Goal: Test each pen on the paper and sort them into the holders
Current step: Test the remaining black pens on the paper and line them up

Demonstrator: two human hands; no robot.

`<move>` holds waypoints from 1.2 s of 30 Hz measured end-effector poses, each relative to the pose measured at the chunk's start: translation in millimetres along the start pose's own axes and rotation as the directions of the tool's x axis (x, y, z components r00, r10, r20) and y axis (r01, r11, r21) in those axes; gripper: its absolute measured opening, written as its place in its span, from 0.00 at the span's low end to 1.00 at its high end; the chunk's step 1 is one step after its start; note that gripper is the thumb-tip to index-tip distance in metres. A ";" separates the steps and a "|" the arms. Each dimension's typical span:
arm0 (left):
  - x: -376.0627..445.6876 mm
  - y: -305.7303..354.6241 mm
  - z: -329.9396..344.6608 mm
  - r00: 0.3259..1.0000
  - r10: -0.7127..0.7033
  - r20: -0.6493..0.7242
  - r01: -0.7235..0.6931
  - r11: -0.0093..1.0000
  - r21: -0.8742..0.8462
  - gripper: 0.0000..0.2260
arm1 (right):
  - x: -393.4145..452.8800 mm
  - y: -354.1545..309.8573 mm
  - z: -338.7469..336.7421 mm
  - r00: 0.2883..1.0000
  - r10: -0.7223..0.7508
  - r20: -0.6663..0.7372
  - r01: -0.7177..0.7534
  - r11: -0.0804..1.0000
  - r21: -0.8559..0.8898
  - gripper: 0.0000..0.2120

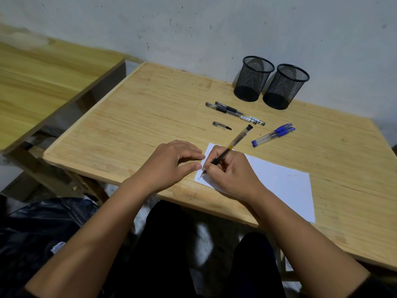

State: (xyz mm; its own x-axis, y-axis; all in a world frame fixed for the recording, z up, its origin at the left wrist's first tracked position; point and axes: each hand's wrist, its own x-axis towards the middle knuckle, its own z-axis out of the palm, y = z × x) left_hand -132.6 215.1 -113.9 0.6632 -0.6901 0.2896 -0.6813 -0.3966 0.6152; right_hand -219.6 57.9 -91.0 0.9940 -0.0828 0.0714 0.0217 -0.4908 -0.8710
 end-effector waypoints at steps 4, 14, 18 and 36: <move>0.1 -1.1 0.3 1.000 0.005 -0.001 -0.005 1.000 0.001 0.11 | -0.5 -0.8 0.1 1.000 -0.006 0.003 0.006 1.000 0.006 0.08; 0.3 -1.6 1.2 1.000 0.008 0.000 -0.008 1.000 0.012 0.11 | -1.1 -2.2 0.4 0.999 -0.027 -0.040 0.027 1.000 0.001 0.09; 0.3 -0.5 0.3 1.000 0.002 -0.002 -0.002 1.000 0.020 0.11 | -1.1 -2.3 0.2 0.998 -0.028 -0.053 0.028 1.000 0.007 0.08; 29.8 15.7 -4.1 0.991 -0.127 -0.050 0.124 0.991 -0.054 0.08 | 10.4 -11.0 -24.3 0.902 0.322 -0.288 -0.088 0.789 0.608 0.07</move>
State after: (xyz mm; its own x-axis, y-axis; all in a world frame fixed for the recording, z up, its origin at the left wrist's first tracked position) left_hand -122.3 190.7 -92.6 0.7588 -0.6031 0.2459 -0.5761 -0.4454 0.6854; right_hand -212.1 41.3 -68.9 0.8726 -0.4823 -0.0766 -0.0054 0.1472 -0.9891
